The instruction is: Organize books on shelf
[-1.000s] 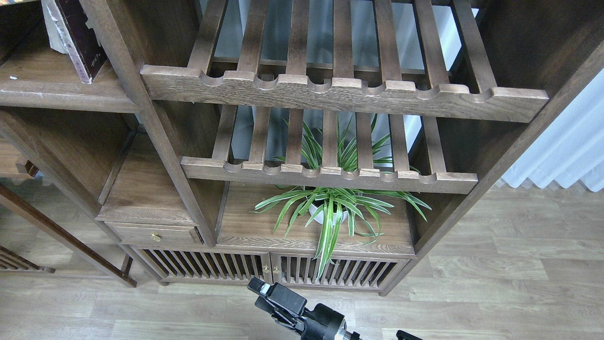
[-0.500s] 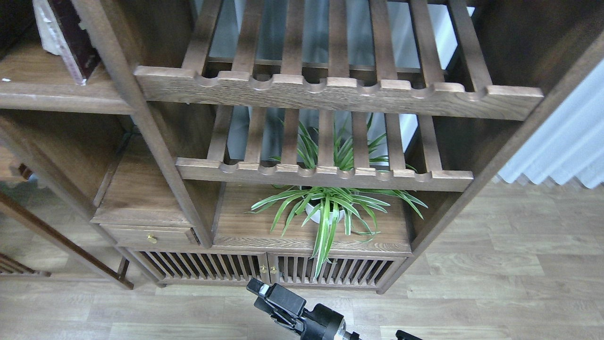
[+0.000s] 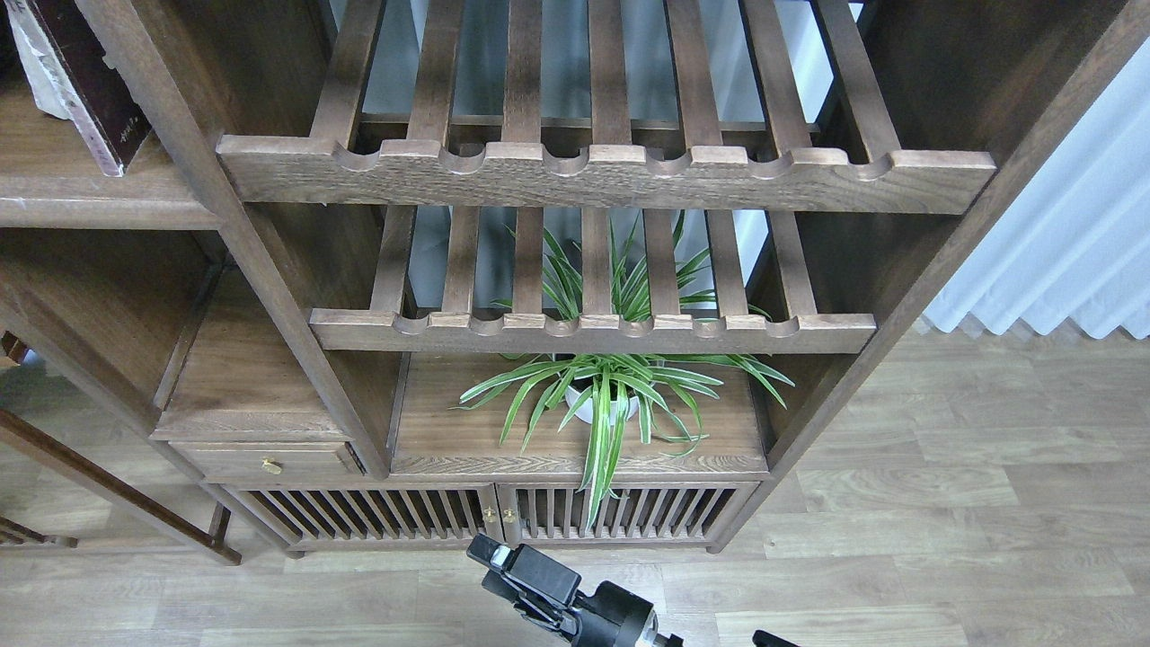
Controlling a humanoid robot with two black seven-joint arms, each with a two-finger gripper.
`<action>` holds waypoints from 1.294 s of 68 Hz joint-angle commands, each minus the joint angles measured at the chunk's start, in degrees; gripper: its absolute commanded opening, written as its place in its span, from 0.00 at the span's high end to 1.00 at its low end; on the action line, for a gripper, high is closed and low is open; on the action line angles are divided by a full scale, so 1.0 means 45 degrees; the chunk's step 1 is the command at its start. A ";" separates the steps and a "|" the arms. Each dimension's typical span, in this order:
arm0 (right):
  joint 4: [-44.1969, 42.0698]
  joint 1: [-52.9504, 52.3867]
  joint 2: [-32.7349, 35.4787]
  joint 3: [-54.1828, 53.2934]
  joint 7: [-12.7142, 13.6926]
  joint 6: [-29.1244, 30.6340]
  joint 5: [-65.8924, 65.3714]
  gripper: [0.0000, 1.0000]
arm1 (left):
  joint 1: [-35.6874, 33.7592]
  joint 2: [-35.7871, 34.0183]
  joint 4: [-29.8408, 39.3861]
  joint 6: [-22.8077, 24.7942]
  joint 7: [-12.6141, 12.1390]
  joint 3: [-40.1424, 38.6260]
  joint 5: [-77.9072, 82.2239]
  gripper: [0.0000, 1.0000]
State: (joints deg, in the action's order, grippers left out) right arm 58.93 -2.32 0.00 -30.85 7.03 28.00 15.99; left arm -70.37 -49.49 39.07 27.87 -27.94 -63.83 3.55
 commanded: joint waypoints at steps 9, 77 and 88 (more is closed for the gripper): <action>0.0010 0.0009 0.0000 -0.0001 0.0000 0.0000 0.0001 0.01 | -0.0299 0.1172 -0.0088 0.0029 -0.0013 -0.0152 0.0050 0.90; -0.0009 0.0087 0.0000 -0.0020 -0.0020 0.0000 0.0001 0.01 | 0.0384 0.2149 0.0009 0.0029 -0.0013 -0.1226 -0.1317 0.59; -0.0009 0.0087 0.0000 -0.0040 -0.0020 0.0000 0.0001 0.01 | 0.0794 0.1954 0.0224 0.0029 -0.0013 -0.1773 -0.1688 0.58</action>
State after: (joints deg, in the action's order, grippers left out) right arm 58.88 -1.93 0.00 -30.92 6.94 28.00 16.00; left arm -68.09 -40.18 39.31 28.01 -28.00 -69.93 -3.06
